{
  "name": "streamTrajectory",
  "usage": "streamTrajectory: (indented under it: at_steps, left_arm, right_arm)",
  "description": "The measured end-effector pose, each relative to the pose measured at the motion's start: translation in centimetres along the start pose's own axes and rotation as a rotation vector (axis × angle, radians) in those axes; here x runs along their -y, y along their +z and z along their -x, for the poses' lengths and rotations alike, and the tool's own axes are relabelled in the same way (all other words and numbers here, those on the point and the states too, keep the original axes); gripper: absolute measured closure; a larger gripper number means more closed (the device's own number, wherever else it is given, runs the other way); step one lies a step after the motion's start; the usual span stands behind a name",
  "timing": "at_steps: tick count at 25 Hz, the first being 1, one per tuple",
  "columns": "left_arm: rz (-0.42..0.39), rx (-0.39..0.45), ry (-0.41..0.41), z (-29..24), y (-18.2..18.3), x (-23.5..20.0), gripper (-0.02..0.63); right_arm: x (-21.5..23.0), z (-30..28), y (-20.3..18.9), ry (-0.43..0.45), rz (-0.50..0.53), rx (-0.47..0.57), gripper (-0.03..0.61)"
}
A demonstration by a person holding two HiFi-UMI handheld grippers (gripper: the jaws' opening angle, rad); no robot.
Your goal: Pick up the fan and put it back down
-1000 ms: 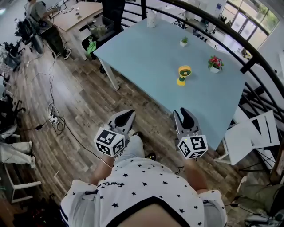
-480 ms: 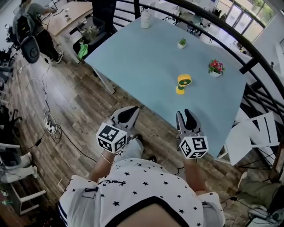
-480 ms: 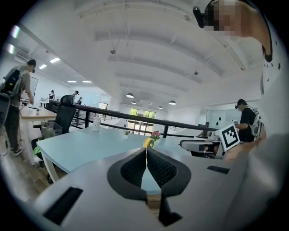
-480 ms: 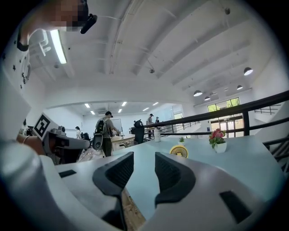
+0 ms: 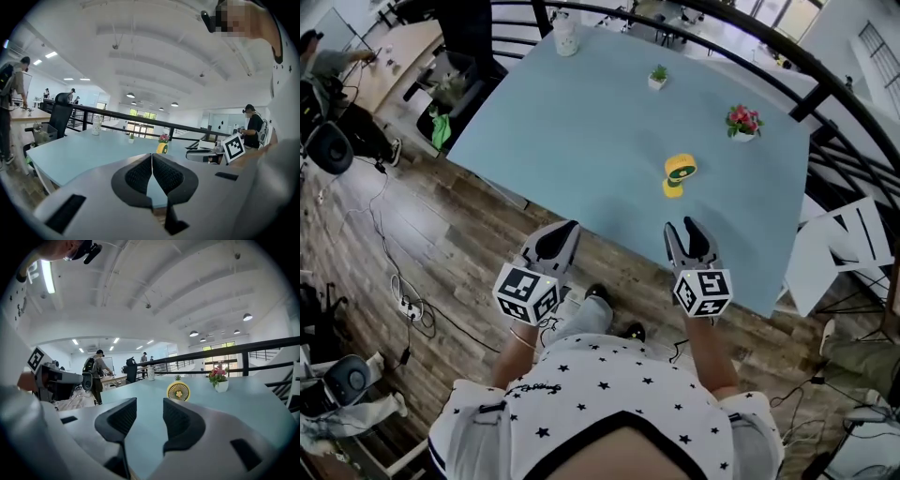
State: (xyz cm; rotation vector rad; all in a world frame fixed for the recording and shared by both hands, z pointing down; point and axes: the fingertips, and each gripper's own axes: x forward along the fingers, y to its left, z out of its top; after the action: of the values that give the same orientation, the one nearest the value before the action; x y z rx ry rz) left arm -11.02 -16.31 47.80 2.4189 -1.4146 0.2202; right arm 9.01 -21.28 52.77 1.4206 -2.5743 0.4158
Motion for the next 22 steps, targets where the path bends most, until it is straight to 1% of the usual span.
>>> streamTrajectory:
  at_steps: [6, 10, 13, 16, 19, 22]
  left_arm:
    - [0.014, -0.025, -0.013, -0.4, -0.4, -4.1, 0.584]
    - [0.009, -0.037, -0.032, -1.2, -0.5, -6.3, 0.584]
    - [-0.007, -0.05, -0.055, -2.3, -0.4, -6.6, 0.584]
    - [-0.002, -0.059, -0.068, -3.3, -0.3, -6.5, 0.584]
    - [-0.002, -0.069, -0.061, -4.5, -0.1, -6.7, 0.584]
    - [0.009, -0.064, -0.035, -5.1, 0.2, -6.8, 0.584]
  right_arm:
    - [0.4, -3.0, -1.0, -0.08, -0.017, -0.027, 0.41]
    - [1.0, -4.4, -1.5, -0.141, -0.02, -0.035, 0.403]
    - [1.7, -5.1, -2.2, -0.177, -0.024, -0.049, 0.398]
    - [2.6, -5.9, -3.1, -0.192, -0.018, -0.081, 0.39]
    - [4.0, -7.4, -3.8, -0.198, -0.008, -0.104, 0.39]
    - [5.4, -8.7, -5.0, -0.198, 0.007, -0.135, 0.388]
